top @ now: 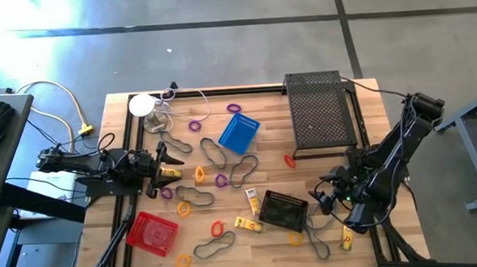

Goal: Pick & Place Office Desk Supplies
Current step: Put the top orange wrist coil keychain into the black bin

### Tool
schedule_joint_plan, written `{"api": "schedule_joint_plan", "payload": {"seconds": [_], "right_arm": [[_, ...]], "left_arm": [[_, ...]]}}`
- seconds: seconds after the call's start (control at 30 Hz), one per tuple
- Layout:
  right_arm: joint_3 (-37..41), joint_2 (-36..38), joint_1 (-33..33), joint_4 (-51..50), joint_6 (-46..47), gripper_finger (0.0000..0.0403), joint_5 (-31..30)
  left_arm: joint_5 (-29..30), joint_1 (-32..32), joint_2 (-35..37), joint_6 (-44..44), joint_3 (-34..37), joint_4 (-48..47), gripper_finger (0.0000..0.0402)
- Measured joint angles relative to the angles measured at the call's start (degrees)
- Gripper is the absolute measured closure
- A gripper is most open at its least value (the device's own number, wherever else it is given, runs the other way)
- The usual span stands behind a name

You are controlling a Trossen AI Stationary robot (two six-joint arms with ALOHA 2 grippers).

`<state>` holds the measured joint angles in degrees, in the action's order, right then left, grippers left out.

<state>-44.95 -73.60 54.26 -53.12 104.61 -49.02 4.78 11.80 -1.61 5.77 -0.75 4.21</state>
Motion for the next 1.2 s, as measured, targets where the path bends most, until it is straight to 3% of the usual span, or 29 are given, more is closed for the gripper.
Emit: {"api": "schedule_joint_plan", "payload": {"seconds": [0.63,0.77,0.9,1.0,1.2], "right_arm": [[0.02,0.02,-2.68,2.86,-6.06,0.0062,4.46],[0.02,0.04,-4.48,4.78,-11.75,0.006,4.33],[0.02,0.04,-6.74,5.75,-14.74,0.0064,8.5],[0.02,0.03,-8.64,4.15,-11.57,0.0073,11.69],[0.02,-5.02,-11.54,2.3,-6.46,0.0097,10.12]], "left_arm": [[0.0,-0.01,0.0,1.45,-0.01,0.07,0.0163],[0.04,-0.01,0.0,0.1,0.02,0.07,0.0163],[0.07,-0.01,0.0,-1.59,-0.01,0.13,0.0163],[0.09,-0.01,0.0,-1.86,0.0,0.13,0.0163],[0.07,0.0,0.0,0.24,0.0,0.13,0.0163]]}}
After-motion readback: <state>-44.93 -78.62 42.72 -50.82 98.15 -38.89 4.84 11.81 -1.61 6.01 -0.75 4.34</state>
